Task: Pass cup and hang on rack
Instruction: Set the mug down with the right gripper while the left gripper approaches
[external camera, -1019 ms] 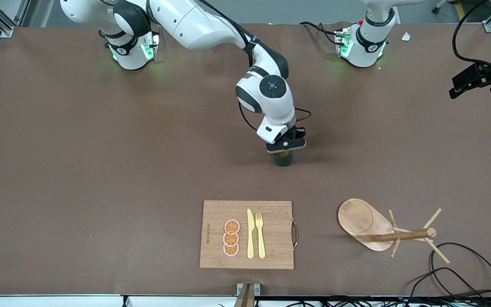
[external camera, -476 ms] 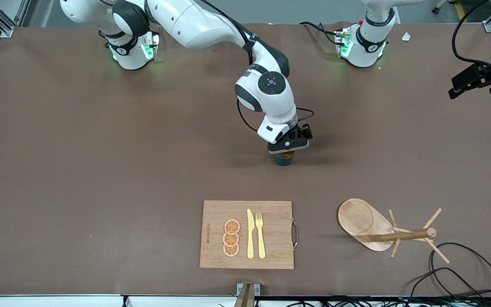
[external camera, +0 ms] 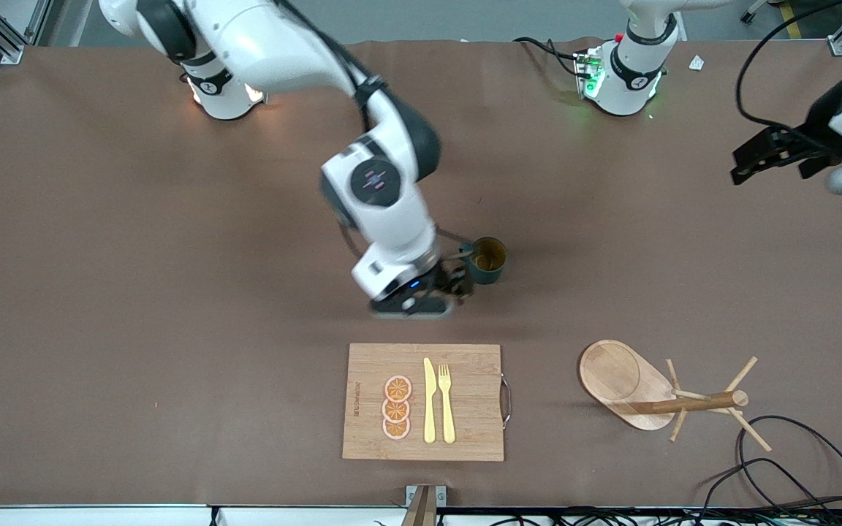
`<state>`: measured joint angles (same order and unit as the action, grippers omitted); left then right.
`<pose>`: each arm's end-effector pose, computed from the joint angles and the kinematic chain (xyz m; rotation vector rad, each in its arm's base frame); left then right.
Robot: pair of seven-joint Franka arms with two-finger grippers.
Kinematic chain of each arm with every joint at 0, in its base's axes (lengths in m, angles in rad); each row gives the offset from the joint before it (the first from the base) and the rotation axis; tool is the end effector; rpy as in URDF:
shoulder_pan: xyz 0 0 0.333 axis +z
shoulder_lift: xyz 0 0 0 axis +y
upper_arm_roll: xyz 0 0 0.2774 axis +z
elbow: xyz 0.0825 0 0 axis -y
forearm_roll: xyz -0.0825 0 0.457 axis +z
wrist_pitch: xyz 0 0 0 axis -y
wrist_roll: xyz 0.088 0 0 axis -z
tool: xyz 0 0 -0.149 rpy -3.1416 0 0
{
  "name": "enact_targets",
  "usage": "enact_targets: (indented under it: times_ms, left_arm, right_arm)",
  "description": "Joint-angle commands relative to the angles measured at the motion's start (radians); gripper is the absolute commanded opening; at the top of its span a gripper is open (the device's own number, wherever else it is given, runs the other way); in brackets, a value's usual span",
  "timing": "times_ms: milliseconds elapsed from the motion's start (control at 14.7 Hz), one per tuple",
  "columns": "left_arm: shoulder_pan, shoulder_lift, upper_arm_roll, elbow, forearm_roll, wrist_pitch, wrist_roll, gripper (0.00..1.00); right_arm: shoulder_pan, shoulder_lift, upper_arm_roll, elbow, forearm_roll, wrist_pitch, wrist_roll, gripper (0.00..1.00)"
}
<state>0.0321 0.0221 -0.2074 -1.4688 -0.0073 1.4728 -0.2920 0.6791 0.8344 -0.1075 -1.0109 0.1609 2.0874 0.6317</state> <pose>0.6132 -0.1086 0.5770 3.1287 0.1818 -0.0312 0.6879 0.4904 0.2927 -2.9302 0.1134 -0.2362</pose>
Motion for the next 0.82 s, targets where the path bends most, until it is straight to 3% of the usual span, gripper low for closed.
enact_targets:
  times_ms: [0, 340, 543, 747]
  left_arm:
    - [-0.003, 0.031, -0.076, 0.005, 0.009, 0.046, -0.154, 1.0]
    - [-0.036, 0.125, -0.228, 0.007, 0.033, 0.173, -0.545, 1.0]
    - [-0.179, 0.205, -0.231, 0.014, 0.169, 0.202, -0.761, 1.0]
    - [-0.297, 0.301, -0.23, 0.044, 0.23, 0.289, -0.985, 1.0]
  right_arm:
    - [-0.104, -0.069, 0.018, -0.035, 0.009, -0.03, -0.128, 1.0]
    - [-0.26, -0.153, -0.023, -0.069, 0.005, -0.161, -0.262, 1.0]
    - [-0.326, -0.266, -0.029, -0.191, -0.017, -0.176, -0.267, 1.0]
    - [-0.351, -0.375, -0.031, -0.313, -0.105, -0.187, -0.267, 1.0]
